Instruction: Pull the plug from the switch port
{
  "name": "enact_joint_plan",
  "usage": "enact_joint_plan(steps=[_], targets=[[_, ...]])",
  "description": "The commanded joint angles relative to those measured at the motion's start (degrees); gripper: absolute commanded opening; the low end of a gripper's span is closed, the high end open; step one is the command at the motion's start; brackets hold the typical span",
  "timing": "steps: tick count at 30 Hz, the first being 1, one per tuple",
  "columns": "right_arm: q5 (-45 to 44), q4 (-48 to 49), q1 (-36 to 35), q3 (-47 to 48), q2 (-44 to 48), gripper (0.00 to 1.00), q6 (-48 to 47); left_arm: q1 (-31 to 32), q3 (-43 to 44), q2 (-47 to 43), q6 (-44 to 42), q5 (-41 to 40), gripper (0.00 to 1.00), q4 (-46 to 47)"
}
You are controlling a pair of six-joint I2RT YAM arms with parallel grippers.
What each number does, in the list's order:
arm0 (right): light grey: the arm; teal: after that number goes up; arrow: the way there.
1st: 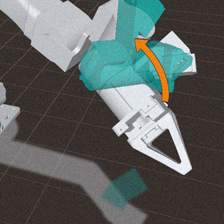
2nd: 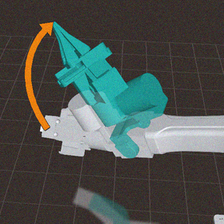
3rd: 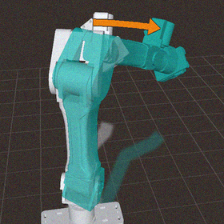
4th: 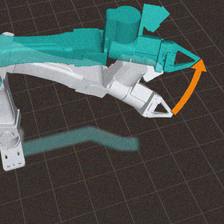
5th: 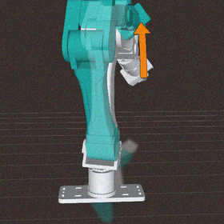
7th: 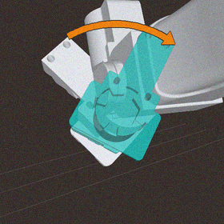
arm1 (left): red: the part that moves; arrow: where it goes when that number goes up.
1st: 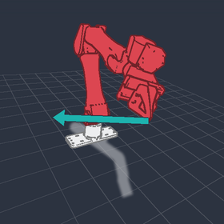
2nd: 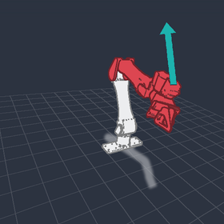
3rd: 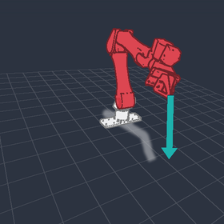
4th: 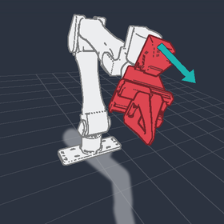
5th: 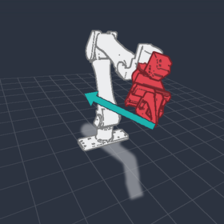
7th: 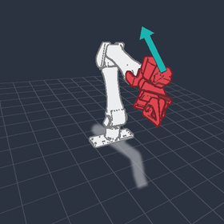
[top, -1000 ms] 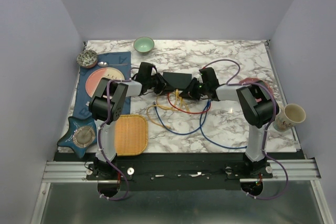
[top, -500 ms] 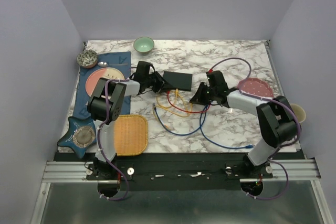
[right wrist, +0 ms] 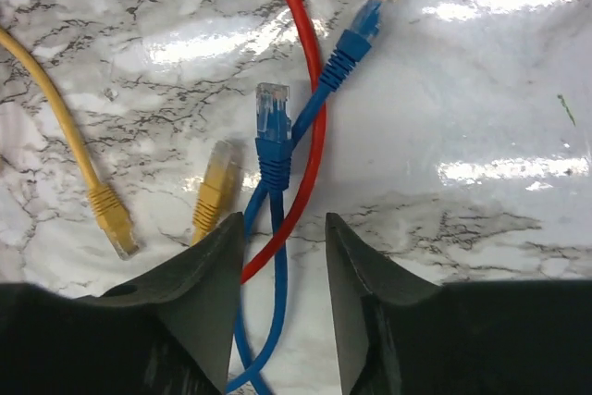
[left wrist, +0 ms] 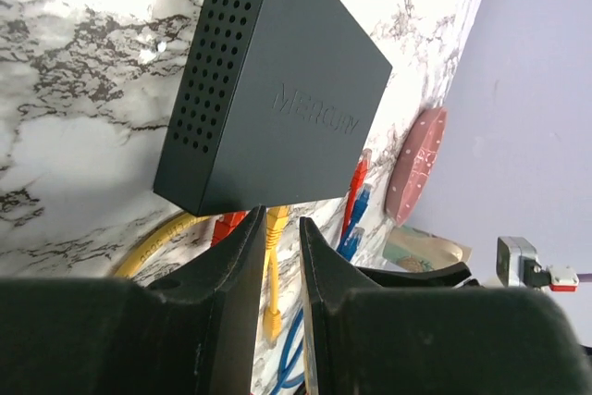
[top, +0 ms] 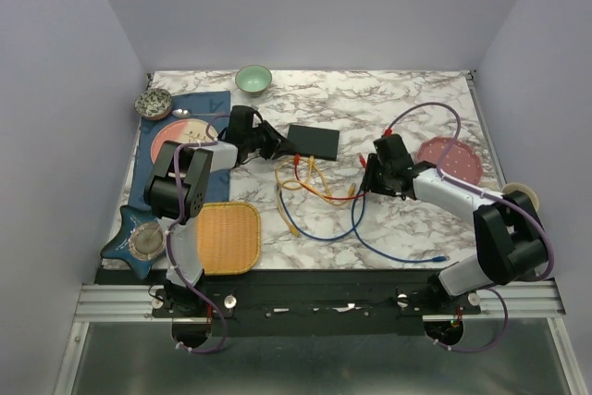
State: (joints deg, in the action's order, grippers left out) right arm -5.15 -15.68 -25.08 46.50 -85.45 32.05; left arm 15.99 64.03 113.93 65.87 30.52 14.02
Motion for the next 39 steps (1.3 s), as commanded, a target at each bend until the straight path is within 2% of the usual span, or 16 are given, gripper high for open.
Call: enact_joint_plan(steps=[1,3,6,13,17,23,30,39], targets=[[-3.12,0.30,-0.23,1.13,4.67,0.53,-0.41,0.18,-0.92,-3.18,-0.65,-0.47,0.29,0.83],[-2.07,0.74,-0.41,3.67,4.68,0.56,-0.59,0.18,-1.10,-3.62,-1.09,-0.64,0.29,0.57],[0.57,2.40,-0.67,7.62,3.45,0.56,-0.33,0.18,-1.62,-3.63,-1.18,-0.82,0.29,0.66],[21.10,10.49,-0.58,15.10,-9.45,0.56,6.26,0.01,-0.84,-2.75,-2.14,-0.90,0.29,-0.74],[27.55,15.15,-0.67,15.73,-16.84,0.54,11.00,-0.87,2.84,-2.05,-4.34,-2.75,0.29,-5.31],[27.39,16.74,-0.67,15.99,-20.98,0.46,12.33,-2.28,7.50,-0.99,-8.29,-9.24,0.29,-13.93],[25.28,12.53,-0.58,21.17,-26.51,0.44,12.59,-2.45,10.58,3.48,-9.53,-11.97,0.29,-21.57],[21.94,8.30,1.08,25.66,-30.83,0.40,13.03,-1.67,11.03,7.27,-10.41,-7.94,0.29,-22.81]])
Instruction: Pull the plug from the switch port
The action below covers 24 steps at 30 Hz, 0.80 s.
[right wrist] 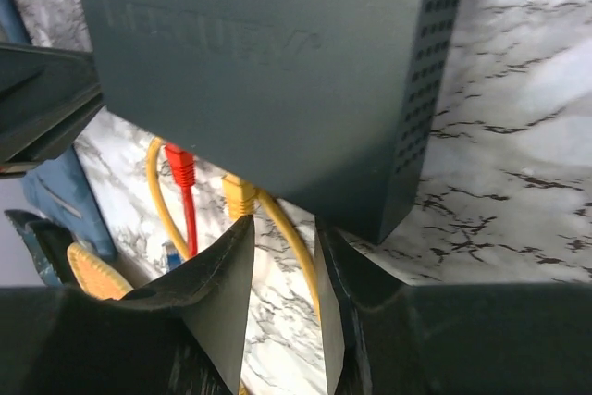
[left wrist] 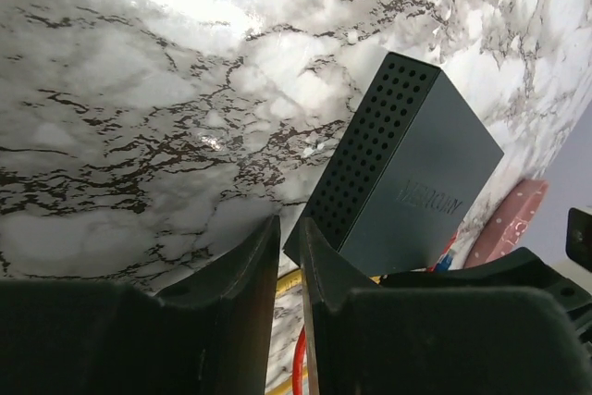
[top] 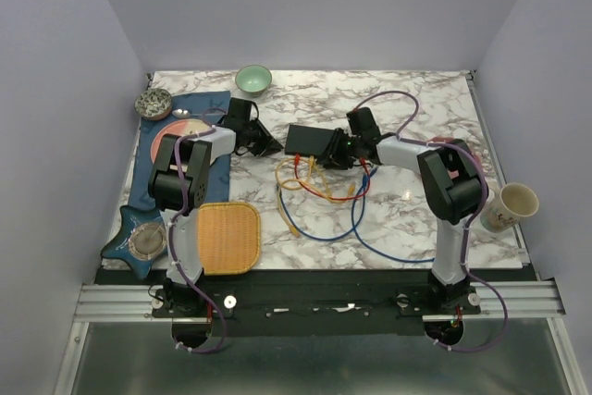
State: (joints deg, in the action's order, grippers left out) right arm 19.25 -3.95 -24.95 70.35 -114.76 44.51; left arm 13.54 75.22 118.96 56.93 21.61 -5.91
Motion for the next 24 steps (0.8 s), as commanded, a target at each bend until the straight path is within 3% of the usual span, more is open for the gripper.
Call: enact_joint_plan(steps=[1,10,18,24], targets=[[-2.72,-3.52,1.13,1.99,-1.52,0.40,0.58,1.13,-0.42,2.16,-1.29,1.50,0.29,-1.48],[-2.64,-3.79,3.68,4.36,-1.70,0.40,0.58,6.58,-5.08,0.49,1.26,6.87,0.29,5.65],[-3.25,-3.35,3.77,-0.29,2.52,0.46,0.58,2.81,-7.54,-5.74,1.17,0.99,0.29,4.51],[-3.07,-1.95,3.94,-2.14,2.61,0.48,1.45,2.01,-3.69,-6.73,0.55,0.27,0.30,4.06]])
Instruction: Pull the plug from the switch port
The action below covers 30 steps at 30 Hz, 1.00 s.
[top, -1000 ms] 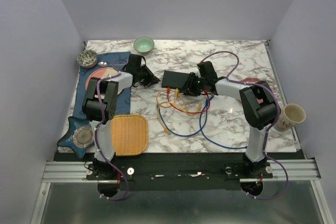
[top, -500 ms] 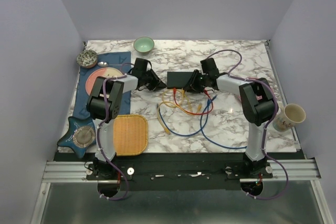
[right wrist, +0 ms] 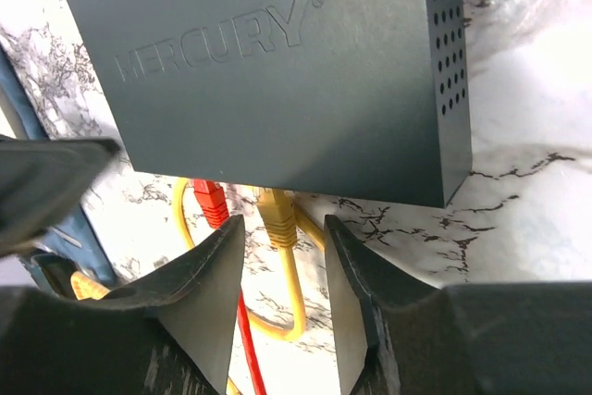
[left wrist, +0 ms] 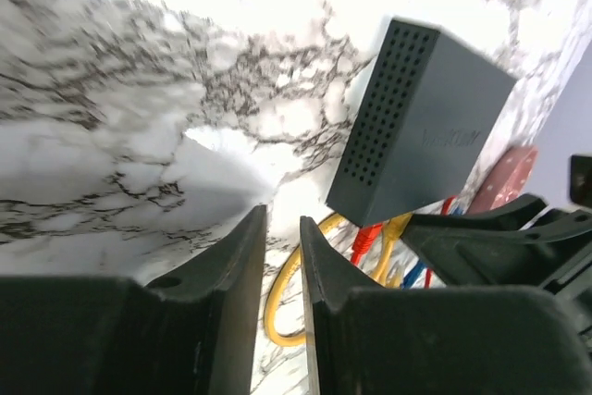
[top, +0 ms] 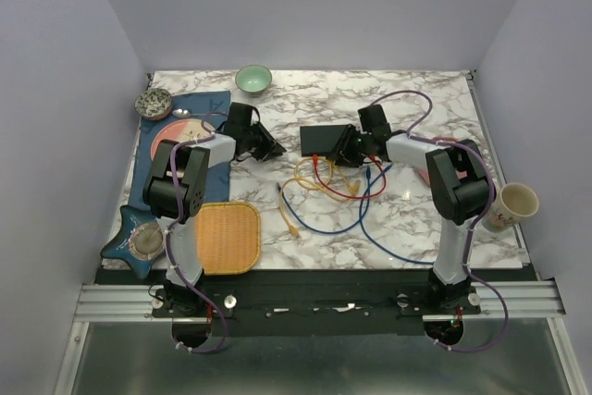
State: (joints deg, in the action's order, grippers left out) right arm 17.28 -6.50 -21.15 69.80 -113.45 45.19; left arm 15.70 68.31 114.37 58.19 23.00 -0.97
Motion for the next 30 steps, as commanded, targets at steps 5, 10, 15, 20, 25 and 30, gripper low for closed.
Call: enact_joint_plan(steps=[5,10,15,20,25,30], targets=[[0.30,3.95,0.58,-4.14,1.21,0.48,3.41,0.91,7.00,0.76,0.69,3.18,0.30,2.90],[2.05,12.47,1.37,-9.24,2.62,0.48,7.71,2.49,9.29,4.81,4.98,10.12,0.30,12.19],[6.45,19.58,3.04,-12.93,1.22,0.47,12.29,5.03,12.45,9.81,8.60,15.66,0.30,18.28],[7.94,23.55,3.65,-14.51,-0.10,0.45,15.27,5.83,12.81,11.75,8.87,15.23,0.30,17.33],[9.09,26.54,3.83,-14.43,-2.12,0.42,17.56,5.65,12.81,13.51,8.52,14.18,0.30,13.72],[10.41,29.26,3.83,-13.99,-3.62,0.38,19.58,5.48,11.67,13.95,8.69,13.21,0.29,12.40]])
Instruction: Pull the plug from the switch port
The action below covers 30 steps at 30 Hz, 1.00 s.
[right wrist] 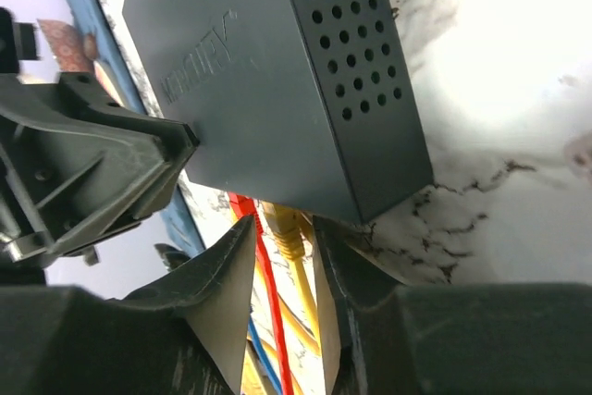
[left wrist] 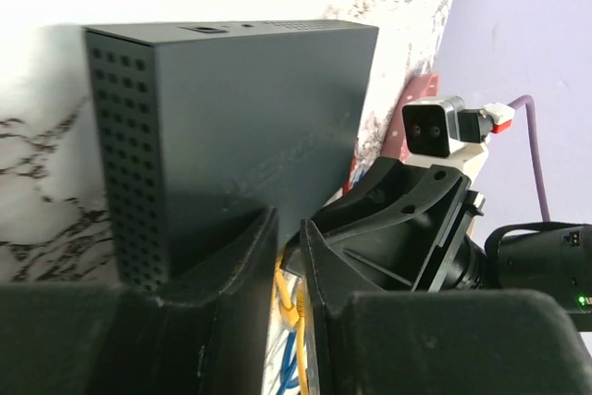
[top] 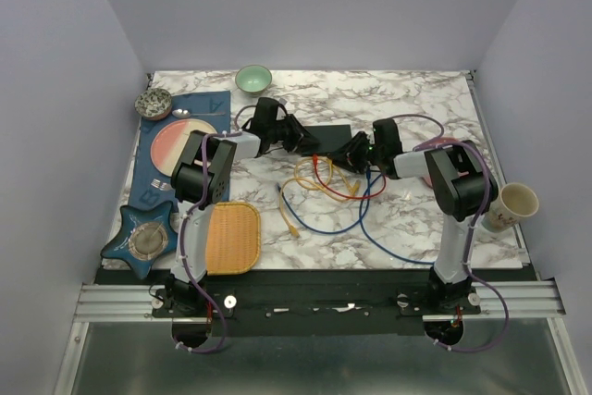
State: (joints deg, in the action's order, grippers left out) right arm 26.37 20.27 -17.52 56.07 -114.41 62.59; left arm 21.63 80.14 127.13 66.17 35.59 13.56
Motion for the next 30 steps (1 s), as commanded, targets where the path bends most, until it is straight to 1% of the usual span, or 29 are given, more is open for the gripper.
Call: enact_joint_plan(steps=[1,5,13,18,20,23,24,26,27,29,30], targets=[[1.23,2.58,0.20,-0.18,-2.75,0.38,2.45,-0.45,-0.33,1.19,0.63,0.53,0.29,-2.14],[0.53,2.84,0.29,0.35,-2.92,0.37,3.15,-0.53,-0.95,1.19,0.45,0.44,0.29,-2.40],[1.75,7.85,0.82,-0.26,-5.12,0.35,7.28,-0.62,-1.12,1.28,0.10,0.44,0.29,-3.01],[1.58,10.05,1.34,-1.41,-5.30,0.28,8.25,-0.71,-1.39,1.28,0.01,0.44,0.29,-3.19],[1.75,10.49,1.43,-1.84,-5.56,0.27,8.52,-0.71,-1.39,1.36,0.10,0.44,0.29,-3.19],[1.84,11.90,1.61,-2.20,-5.47,0.22,8.52,-0.71,-1.48,1.45,0.01,0.44,0.29,-3.19],[1.93,11.81,1.61,-2.02,-5.47,0.17,8.34,-0.71,-1.56,1.37,0.01,0.44,0.29,-3.19],[2.19,11.72,1.61,-2.11,-5.56,0.11,7.73,-0.71,-1.65,1.28,-0.08,0.44,0.29,-3.19],[2.28,11.46,1.61,-2.02,-5.56,0.06,7.38,-0.71,-1.65,1.10,-0.08,0.44,0.29,-3.19],[2.63,10.49,1.61,-2.02,-5.30,0.01,5.97,-0.80,-2.00,0.75,-0.17,0.62,0.29,-3.19],[2.72,9.10,1.61,-2.02,-5.04,0.00,5.27,-0.80,-2.26,0.49,-0.34,0.79,0.29,-3.10]])
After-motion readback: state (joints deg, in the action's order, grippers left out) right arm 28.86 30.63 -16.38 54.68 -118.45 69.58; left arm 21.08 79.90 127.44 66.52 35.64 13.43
